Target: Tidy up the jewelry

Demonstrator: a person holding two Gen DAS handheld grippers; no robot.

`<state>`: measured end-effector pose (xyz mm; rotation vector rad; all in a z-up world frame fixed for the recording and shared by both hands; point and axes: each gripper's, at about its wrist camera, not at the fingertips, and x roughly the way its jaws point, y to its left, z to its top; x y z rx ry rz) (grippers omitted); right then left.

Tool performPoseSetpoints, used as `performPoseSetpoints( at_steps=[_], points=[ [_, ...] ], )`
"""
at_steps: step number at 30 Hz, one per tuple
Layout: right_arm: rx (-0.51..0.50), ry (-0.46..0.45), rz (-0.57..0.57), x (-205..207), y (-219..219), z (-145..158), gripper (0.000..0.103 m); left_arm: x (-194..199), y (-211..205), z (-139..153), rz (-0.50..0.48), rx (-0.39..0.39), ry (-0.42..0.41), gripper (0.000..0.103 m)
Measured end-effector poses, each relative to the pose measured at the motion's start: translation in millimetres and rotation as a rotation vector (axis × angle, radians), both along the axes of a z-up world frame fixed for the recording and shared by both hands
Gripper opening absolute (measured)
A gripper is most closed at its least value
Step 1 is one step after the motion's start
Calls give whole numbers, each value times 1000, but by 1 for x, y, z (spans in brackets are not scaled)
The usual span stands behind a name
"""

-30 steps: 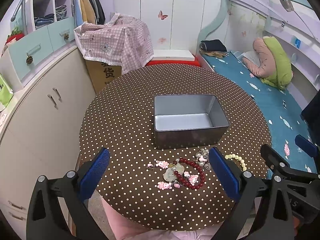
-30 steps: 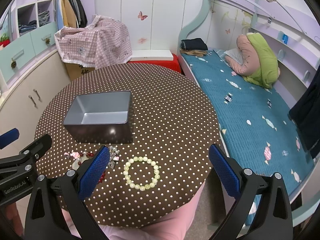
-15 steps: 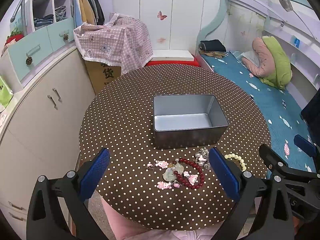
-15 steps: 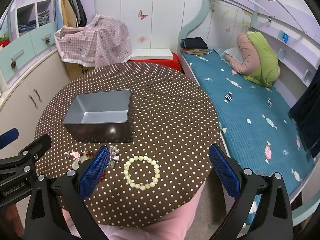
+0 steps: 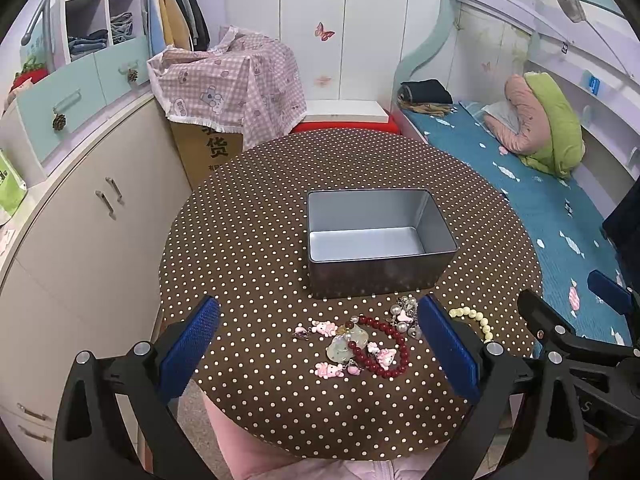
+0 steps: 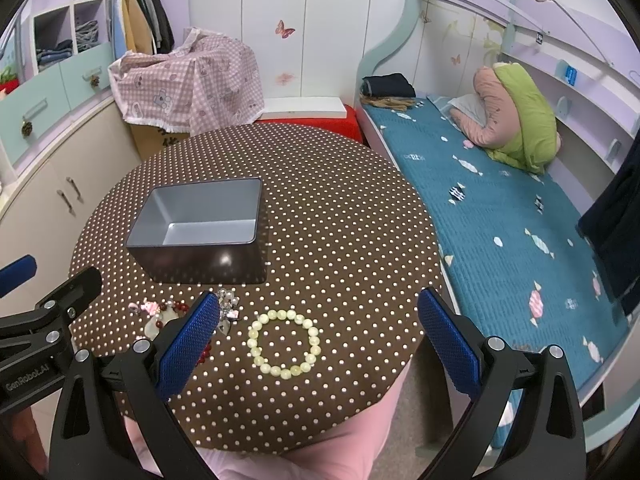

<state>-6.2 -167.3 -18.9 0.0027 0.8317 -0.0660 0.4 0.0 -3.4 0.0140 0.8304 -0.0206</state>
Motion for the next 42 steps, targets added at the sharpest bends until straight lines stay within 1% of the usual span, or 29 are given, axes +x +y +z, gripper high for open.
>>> performPoseSetpoints(
  at_steps=[11,20,26,32,36,40,42],
  points=[
    [5,9,-1,-1,0,-5,96,-1,0,1,-1,2,3,95],
    [14,18,-5,0,-2,-8,96,2,-1,-4,-10,-3,21,95],
    [30,38,-13,3,-5,-13,96,8,-3,-13,-33,-27,62,95],
    [46,76,-23,5,-12,-25,96,17,-6,-31,-65,-69,137,95],
    [52,116,-32,9,-18,-39,96,20,-9,-42,-90,-90,179,95],
    [42,168,-35,16,-23,-58,96,21,-14,-52,-102,-74,202,95],
    [51,211,-30,22,-26,-72,96,22,-15,-56,-107,-72,211,95]
  ],
)
